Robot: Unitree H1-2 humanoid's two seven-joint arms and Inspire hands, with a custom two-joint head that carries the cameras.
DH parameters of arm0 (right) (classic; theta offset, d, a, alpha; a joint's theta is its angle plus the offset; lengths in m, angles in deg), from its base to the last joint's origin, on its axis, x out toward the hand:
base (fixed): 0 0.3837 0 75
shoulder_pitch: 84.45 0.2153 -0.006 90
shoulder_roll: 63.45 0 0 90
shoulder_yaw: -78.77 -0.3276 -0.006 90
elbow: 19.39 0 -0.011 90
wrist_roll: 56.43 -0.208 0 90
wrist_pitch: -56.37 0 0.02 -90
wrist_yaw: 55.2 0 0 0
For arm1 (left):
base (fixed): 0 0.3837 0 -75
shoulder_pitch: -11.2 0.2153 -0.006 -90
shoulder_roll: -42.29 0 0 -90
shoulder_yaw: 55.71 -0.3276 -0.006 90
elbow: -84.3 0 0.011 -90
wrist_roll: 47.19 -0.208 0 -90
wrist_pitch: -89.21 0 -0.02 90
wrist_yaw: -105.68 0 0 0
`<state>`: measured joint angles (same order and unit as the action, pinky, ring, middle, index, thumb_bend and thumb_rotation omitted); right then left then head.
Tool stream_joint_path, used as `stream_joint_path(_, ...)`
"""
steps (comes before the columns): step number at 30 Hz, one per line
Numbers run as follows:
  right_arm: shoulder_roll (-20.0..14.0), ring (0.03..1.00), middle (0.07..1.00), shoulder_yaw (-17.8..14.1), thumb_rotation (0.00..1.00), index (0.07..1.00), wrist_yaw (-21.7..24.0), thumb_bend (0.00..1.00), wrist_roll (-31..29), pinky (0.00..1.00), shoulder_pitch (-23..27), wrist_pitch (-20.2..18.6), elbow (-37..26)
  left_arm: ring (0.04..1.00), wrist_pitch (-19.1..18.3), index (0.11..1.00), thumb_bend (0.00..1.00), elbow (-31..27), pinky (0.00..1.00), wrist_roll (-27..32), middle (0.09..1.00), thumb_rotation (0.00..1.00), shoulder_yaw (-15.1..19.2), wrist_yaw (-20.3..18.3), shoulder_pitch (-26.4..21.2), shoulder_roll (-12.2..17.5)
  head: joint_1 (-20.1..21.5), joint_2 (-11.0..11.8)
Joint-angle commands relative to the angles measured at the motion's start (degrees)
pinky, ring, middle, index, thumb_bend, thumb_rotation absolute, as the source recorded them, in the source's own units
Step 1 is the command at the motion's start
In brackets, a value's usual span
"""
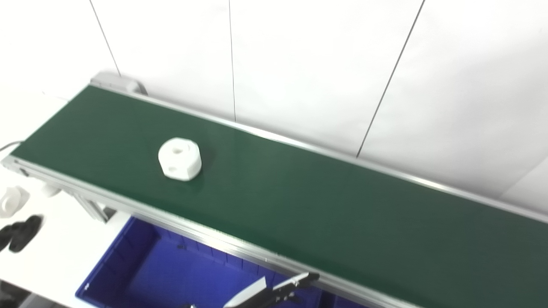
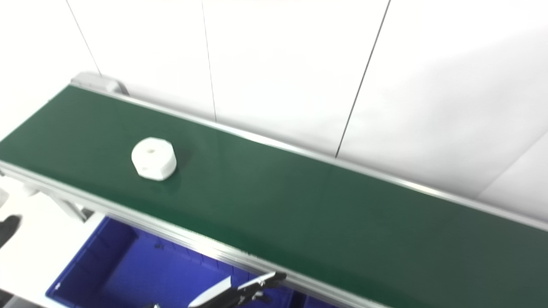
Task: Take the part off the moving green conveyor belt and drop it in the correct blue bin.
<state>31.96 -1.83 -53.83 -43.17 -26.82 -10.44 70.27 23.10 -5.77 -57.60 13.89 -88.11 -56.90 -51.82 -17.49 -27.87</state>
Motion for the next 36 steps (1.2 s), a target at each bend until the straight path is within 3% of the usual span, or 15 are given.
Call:
stream_joint_path(1,-0.03,0.906,0.958,0.16,0.33,0.978,-1.23,0.86,0.25,0.78,0.15,3.61,-0.08,0.943,3.02,0.937,0.89,-0.81,0.84,1.12,0.972,0.28,-0.19,2.46,-0.13,-0.3,0.1,0.22)
stream_joint_path(6,-0.28,0.905,0.947,1.35,0.35,0.971,-3.0,0.86,1.11,0.8,1.33,3.72,1.38,0.942,2.82,0.921,0.92,-6.51,0.84,3.42,0.969,0.3,1.22,3.76,0.49,-0.24,0.36,1.67)
stream_joint_path(12,-0.12,0.867,0.931,2.35,0.36,0.966,-3.65,0.87,0.24,0.71,2.94,3.68,3.72,0.916,0.5,0.903,0.95,-14.25,0.82,5.54,0.933,0.28,5.03,3.47,-2.13,0.32,0.53,2.58)
stream_joint_path(16,0.19,0.849,0.927,2.85,0.36,0.957,-3.96,0.87,-0.32,0.67,3.74,3.71,4.71,0.928,-4.35,0.925,0.95,-18.59,0.84,7.5,0.956,0.26,7.52,2.06,-5.11,2.43,0.79,2.68)
stream_joint_path(21,-0.08,0.847,0.922,3.84,0.39,0.953,-5.14,0.88,0.11,0.67,4.41,3.72,4.87,0.923,-6.35,0.935,0.95,-19.41,0.8,7.47,0.966,0.26,11.06,0.78,-10.97,5.64,1.04,2.42)
stream_joint_path(29,-0.36,0.831,0.918,4.72,0.37,0.941,-4.93,0.88,-1.6,0.65,5.04,3.67,5.08,0.988,-13.76,0.986,0.92,-21.14,0.88,4.94,1.0,0.27,14.33,-1.9,-18.71,10.54,2.32,0.77)
stream_joint_path(31,-0.45,0.912,0.952,4.61,0.36,0.963,-3.1,0.85,-3.16,0.82,4.67,3.02,4.22,0.998,-15.11,0.996,0.9,-20.59,0.91,4.28,1.0,0.29,14.99,-2.22,-20.9,11.46,2.55,-0.31)
stream_joint_path(33,-0.39,0.946,0.96,4.38,0.33,0.959,-2.2,0.84,-3.83,0.9,4.04,1.65,2.35,1.0,-16.72,1.0,0.87,-19.93,0.94,2.93,1.0,0.31,15.61,-2.78,-23.46,12.74,2.6,-1.79)
stream_joint_path(36,-0.3,0.954,0.965,3.86,0.33,0.96,-1.63,0.83,-2.76,0.9,3.23,-0.84,-0.56,0.999,-19.66,1.0,0.84,-18.32,0.95,1.65,1.0,0.28,16.52,-3.79,-27.18,14.25,2.74,-3.02)
